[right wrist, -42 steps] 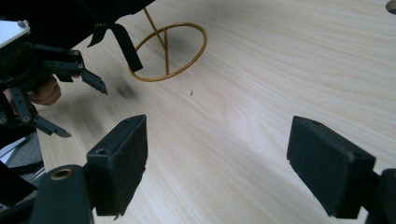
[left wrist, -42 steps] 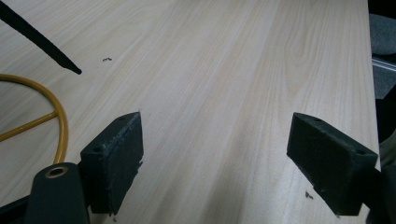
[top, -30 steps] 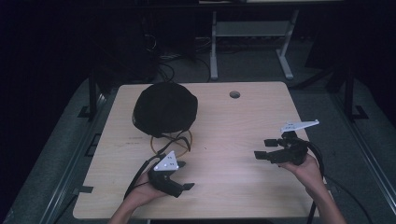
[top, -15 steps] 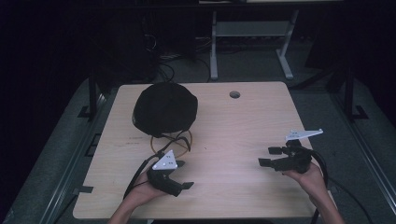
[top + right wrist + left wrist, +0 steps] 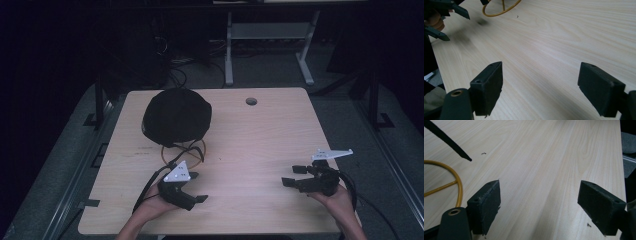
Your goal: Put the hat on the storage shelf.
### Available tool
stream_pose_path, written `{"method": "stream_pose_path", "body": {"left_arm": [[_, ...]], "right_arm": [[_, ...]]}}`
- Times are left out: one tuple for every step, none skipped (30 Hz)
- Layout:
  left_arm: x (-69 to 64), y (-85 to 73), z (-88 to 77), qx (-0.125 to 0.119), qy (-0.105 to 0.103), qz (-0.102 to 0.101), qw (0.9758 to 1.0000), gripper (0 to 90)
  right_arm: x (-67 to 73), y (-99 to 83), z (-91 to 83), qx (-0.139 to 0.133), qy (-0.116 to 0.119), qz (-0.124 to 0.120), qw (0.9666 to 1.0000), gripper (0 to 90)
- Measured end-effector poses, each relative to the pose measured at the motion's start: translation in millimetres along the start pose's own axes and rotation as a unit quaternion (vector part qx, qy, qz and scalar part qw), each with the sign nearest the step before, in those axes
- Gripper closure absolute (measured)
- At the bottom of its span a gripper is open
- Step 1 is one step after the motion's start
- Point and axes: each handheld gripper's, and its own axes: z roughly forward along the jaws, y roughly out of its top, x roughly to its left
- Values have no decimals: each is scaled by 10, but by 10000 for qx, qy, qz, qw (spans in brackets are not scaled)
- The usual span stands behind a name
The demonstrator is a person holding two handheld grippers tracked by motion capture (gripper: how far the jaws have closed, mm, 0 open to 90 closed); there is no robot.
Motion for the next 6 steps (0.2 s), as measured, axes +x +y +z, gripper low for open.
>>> {"method": "stream_pose_path", "body": {"left_arm": [[0,0,0,0,0,0,10000,182],[-10,4,5,23,-22,32,10000,182],[-13,7,7,33,-27,49,10000,182],[-23,10,14,27,-40,40,10000,182],[-23,16,18,27,-51,65,10000,182],[-23,16,18,27,-51,65,10000,182]], "right_arm": [[0,0,0,0,0,0,10000,195],[13,-37,-4,-100,63,43,9999,195],[21,-57,-8,-140,54,50,9999,193],[26,-74,-12,-195,54,40,9998,194],[33,-101,-20,-266,93,77,9996,193],[33,-101,-20,-266,93,77,9996,193]]}}
